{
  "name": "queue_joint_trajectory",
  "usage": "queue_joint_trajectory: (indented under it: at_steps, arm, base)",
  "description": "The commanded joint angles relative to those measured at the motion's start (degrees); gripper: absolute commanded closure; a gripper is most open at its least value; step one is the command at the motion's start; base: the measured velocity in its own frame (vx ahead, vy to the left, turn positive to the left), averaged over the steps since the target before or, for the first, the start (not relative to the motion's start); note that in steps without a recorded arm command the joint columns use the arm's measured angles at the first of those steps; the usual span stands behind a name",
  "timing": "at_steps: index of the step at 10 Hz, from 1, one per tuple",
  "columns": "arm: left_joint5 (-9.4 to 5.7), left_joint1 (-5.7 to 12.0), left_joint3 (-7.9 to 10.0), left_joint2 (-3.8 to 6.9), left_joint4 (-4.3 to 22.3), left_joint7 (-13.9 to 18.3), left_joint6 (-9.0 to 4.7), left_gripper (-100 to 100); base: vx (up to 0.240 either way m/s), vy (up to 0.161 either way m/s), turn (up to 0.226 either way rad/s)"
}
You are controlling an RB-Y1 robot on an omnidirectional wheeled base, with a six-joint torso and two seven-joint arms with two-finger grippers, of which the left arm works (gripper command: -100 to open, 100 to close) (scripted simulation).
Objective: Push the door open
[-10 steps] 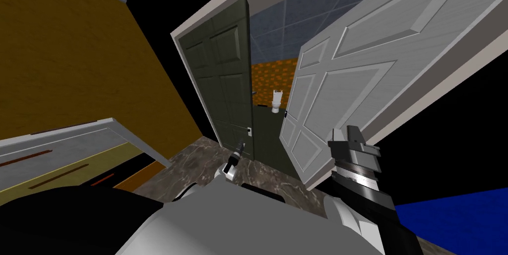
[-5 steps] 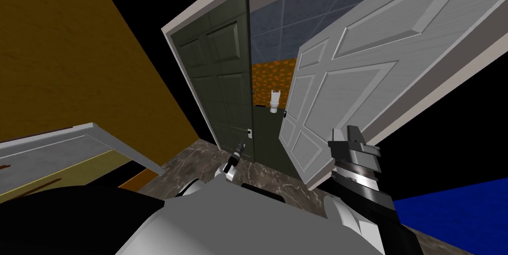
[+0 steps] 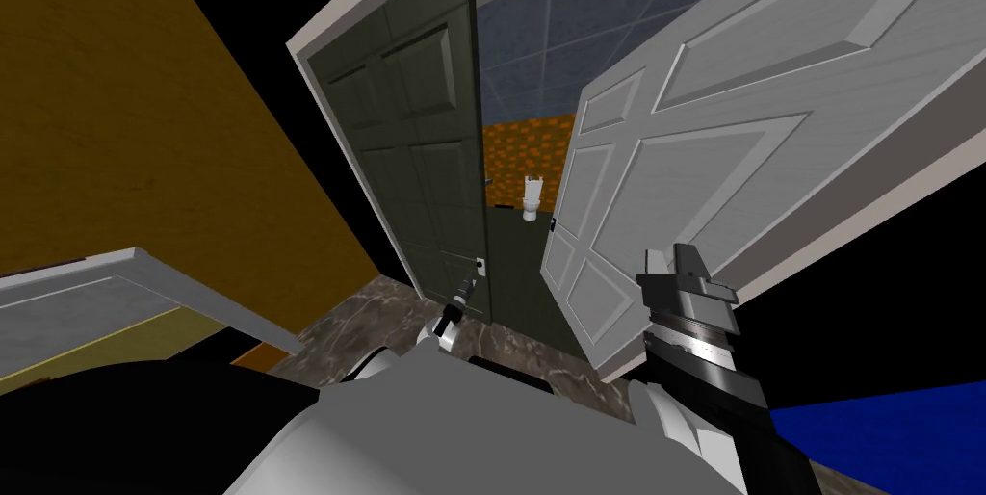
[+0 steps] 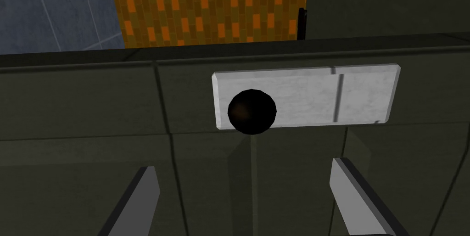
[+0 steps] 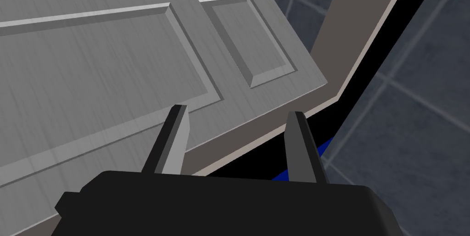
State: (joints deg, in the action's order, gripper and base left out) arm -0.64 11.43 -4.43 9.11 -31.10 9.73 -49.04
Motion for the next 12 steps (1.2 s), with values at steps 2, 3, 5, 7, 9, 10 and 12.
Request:
queue_joint_trajectory:
  at_steps: [2,3,5,7,9,10,12]
  arm:
    - [-0.2,0.04,0.35,-0.22,0.2,-0.3,-0.06,-100]
    - [-0.26,0.06,0.47,-0.3,0.3,-0.5,-0.08,-100]
    - [-0.37,0.08,0.67,-0.42,0.4,-0.6,-0.11,-100]
    - [-0.32,0.02,0.58,-0.41,0.4,-0.6,-0.09,100]
    - [-0.32,0.02,0.58,-0.41,0.4,-0.6,-0.09,100]
    - [-0.32,0.02,0.58,-0.41,0.4,-0.6,-0.09,100]
    - [-0.32,0.02,0.58,-0.41,0.4,-0.6,-0.09,100]
  base:
    - [0.198,-0.021,-0.032]
    - [0.197,0.004,-0.024]
    - [0.181,0.01,-0.024]
    - [0.025,0.0,0.0]
    - [-0.018,0.001,-0.005]
    - [-0.008,0.001,0.003]
    - [-0.003,0.0,0.001]
